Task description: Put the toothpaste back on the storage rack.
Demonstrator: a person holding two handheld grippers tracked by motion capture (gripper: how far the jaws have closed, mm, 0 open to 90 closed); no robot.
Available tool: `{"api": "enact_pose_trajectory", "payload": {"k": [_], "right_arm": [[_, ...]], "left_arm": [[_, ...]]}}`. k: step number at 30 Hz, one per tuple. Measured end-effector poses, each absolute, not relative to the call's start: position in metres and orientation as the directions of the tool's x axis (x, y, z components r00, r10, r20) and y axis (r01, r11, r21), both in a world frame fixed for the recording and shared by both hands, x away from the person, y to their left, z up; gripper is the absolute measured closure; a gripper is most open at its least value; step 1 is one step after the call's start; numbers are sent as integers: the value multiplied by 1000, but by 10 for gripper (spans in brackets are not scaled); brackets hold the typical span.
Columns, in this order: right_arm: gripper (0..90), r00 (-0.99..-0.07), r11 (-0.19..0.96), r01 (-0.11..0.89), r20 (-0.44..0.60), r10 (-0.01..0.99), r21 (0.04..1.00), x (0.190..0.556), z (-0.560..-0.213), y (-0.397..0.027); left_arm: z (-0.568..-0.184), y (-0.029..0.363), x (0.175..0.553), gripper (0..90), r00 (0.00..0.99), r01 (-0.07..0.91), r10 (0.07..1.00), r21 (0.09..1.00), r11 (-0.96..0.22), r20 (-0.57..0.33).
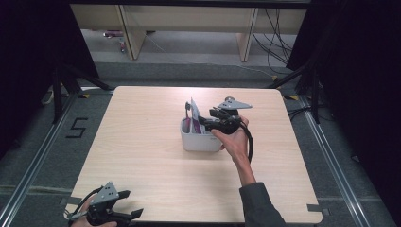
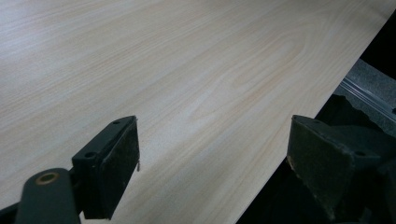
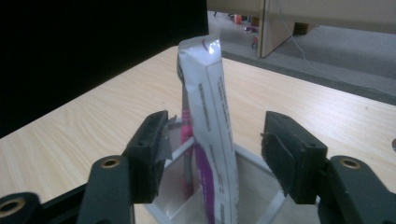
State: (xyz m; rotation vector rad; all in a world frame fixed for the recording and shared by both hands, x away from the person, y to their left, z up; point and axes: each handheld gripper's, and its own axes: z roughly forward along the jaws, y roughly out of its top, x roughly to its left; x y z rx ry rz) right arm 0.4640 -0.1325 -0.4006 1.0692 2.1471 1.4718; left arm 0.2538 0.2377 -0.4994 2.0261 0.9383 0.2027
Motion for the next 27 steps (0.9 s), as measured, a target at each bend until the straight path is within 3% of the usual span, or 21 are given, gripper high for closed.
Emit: {"api": "enact_pose_trajectory", "payload": {"k": [16, 17, 20, 27], "right_arm": [[388, -673, 191, 383, 131, 728, 904, 446, -397, -157], [388, -663, 170, 422, 175, 728, 891, 444, -396, -157], [383, -673, 197, 377, 121, 730, 905, 443, -394, -161], [361, -667, 185, 385, 134, 733, 904, 433, -390, -168]], "left_arm": [[-501, 237, 254, 166, 708, 539, 679, 770, -340, -195], [-500, 237, 255, 166, 707, 540, 679, 770, -340, -196], [-500, 238, 254, 166, 705, 541, 683, 768, -342, -193], [-500, 237, 255, 166, 709, 539, 678, 770, -343, -195]]}}
